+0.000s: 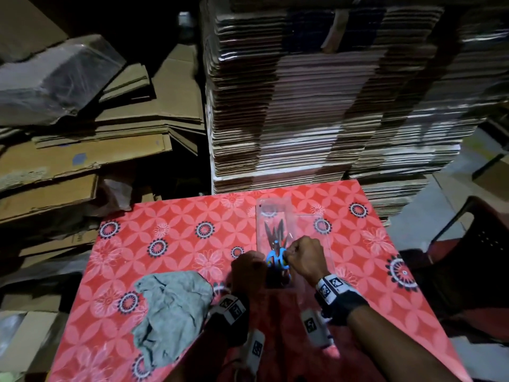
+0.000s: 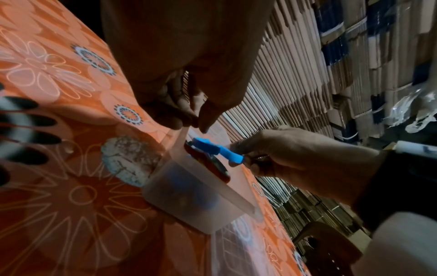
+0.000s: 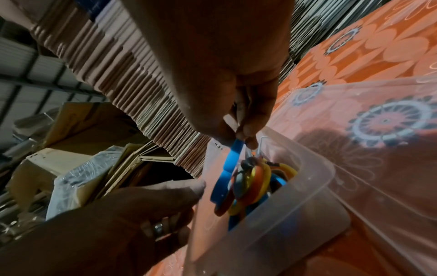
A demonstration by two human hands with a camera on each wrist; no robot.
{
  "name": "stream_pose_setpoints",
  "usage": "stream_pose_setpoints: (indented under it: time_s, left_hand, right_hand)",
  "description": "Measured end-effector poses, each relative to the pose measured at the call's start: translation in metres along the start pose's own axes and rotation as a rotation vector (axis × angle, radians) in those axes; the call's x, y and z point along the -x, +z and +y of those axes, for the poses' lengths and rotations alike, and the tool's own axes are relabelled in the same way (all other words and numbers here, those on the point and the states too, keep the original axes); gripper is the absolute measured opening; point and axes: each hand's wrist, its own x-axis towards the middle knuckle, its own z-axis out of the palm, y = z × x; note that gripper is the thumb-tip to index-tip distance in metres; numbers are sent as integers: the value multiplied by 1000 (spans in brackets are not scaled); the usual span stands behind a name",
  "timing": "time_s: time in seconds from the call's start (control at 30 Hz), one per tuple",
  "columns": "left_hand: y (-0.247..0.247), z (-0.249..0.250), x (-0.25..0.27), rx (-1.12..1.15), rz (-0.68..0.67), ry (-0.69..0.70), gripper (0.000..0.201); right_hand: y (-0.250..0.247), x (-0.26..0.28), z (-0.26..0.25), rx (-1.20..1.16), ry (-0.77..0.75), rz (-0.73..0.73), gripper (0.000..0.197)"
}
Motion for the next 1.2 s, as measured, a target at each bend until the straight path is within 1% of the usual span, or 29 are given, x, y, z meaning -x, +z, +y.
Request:
stream_pose_setpoints:
  time_s: [0.03, 0.1, 0.17, 0.2, 0.27, 0.3, 0.37, 0.4, 0.47, 0.53, 0.63, 0.7, 0.73, 0.83, 0.97, 1.03, 1.1, 1.13, 1.2]
  left_hand:
    - [2, -3, -1, 7, -15, -11, 46]
    - [6, -4, -1, 35, 8, -33, 40]
    - [10, -7, -2, 100, 14, -88, 34]
    - [12, -8, -2, 126, 32, -88, 32]
    - [7, -3, 2, 195, 141, -94, 36]
    - [4, 1, 5, 244, 141, -131, 37]
    - [0, 8, 6, 326, 88, -230, 25]
    - [0, 8, 7, 342, 60, -253, 21]
    - [-1, 5, 9, 345, 14, -259, 21]
    - [-4, 2, 12, 311, 18, -266, 21]
    - [-8, -3, 16, 261, 25, -263, 16]
    - [-9, -5, 19, 274, 28, -281, 14]
    - [-9, -6, 23, 276, 35, -280, 16]
    - [-10, -6, 33, 296, 35, -288, 30]
    - [-15, -1, 39, 307, 29, -268, 27]
    - [-16, 3, 40, 296, 50, -252, 22]
    - [-15, 6, 40, 281, 83, -228, 10]
    - [-14, 6, 40, 276, 88, -215, 8]
    - [-13, 5, 39, 262, 82, -202, 7]
  right_hand:
    - [1, -2, 3, 5, -10, -10, 14]
    - [-2, -2, 6, -15, -56, -21, 18]
    - [-5, -2, 10, -61, -114, -11, 28]
    - [-7, 0, 11, -86, -136, -2, 34]
    - [-11, 3, 16, -124, -163, 23, 39]
    - [-13, 5, 19, -143, -163, 41, 39]
    - [-15, 12, 29, -195, -132, 77, 34]
    - [-15, 15, 35, -211, -122, 84, 34]
    - [-13, 20, 45, -167, -114, 42, 30]
    - [-7, 24, 50, -135, -129, -20, 29]
    - [-3, 22, 53, -116, -155, -41, 32]
    - [-4, 23, 52, -75, -176, -50, 31]
    - [-5, 25, 53, -62, -186, -61, 30]
    - [-8, 31, 56, -79, -220, -84, 27]
    - [-14, 37, 60, -173, -295, -110, 40]
    - [-17, 39, 62, -209, -258, -69, 40]
    - [-18, 36, 72, -192, -120, 41, 35]
    - [-21, 35, 79, -162, -41, 97, 28]
    - [-25, 34, 93, -112, 89, 159, 11]
